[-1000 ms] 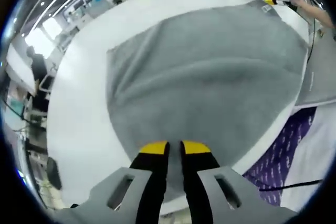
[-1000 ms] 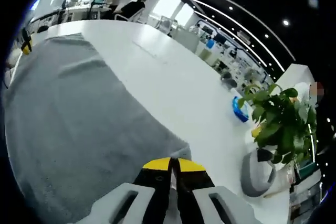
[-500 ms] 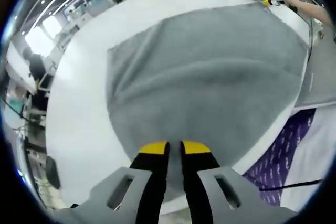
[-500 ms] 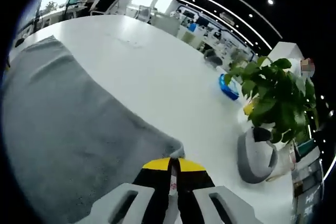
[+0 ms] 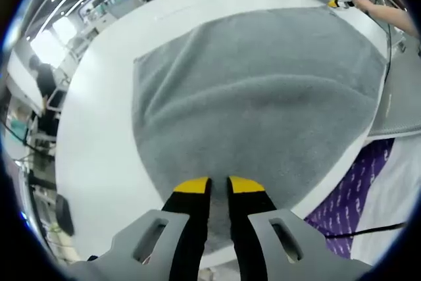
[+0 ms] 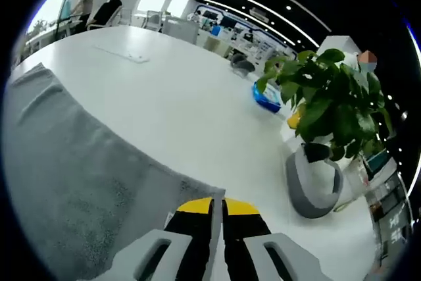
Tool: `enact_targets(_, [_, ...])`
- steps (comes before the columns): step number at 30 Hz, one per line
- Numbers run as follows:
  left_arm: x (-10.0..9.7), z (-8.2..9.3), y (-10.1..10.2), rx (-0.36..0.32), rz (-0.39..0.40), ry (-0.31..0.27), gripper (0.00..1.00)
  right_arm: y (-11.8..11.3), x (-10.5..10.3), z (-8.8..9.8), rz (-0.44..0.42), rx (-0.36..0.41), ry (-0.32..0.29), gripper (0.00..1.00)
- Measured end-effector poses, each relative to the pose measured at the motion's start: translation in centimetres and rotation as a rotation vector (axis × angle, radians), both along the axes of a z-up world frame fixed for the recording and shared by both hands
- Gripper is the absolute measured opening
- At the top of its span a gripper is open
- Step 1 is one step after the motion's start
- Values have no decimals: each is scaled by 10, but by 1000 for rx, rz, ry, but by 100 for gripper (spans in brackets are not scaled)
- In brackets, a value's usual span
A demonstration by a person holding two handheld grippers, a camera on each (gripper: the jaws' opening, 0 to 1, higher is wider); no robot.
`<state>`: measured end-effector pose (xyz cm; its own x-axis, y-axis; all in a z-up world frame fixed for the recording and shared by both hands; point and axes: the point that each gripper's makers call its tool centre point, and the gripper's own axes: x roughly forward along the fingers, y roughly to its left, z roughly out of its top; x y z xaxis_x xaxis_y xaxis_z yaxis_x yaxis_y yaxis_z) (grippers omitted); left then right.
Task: Open the folded towel by lifting each exposed corner and separating the folded layers until the towel lies flat within the target outline without major curled edges
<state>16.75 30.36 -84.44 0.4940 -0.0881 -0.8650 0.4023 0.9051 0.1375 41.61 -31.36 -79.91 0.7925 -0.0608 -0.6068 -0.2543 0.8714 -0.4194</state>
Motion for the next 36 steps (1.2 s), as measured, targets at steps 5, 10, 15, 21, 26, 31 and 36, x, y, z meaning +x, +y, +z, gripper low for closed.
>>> enact_targets(5, [0, 0, 1, -2, 3, 2, 10, 4, -12, 13, 9, 12, -31, 6])
enact_targets(10, [0, 0, 0, 10, -12, 3, 9, 49, -68, 14, 66, 123, -18, 7])
enact_targets(15, [0, 0, -1, 18, -41, -5, 9, 89, -109, -29, 177, 182, 170, 0])
enact_targets(21, [-3, 0, 2, 27, -63, -3, 9, 103, -120, -52, 196, 185, 224, 0])
enact_targets(26, [-7, 0, 9, 26, -74, 7, 8, 102, -118, -50, 210, 173, 221, 0])
enact_targets(31, [-11, -1, 13, 30, -81, 11, 7, 99, -119, -51, 229, 145, 208, 0])
enact_targets(36, [-10, 0, 13, 23, -63, 19, 7, 98, -118, -51, 226, 143, 205, 0])
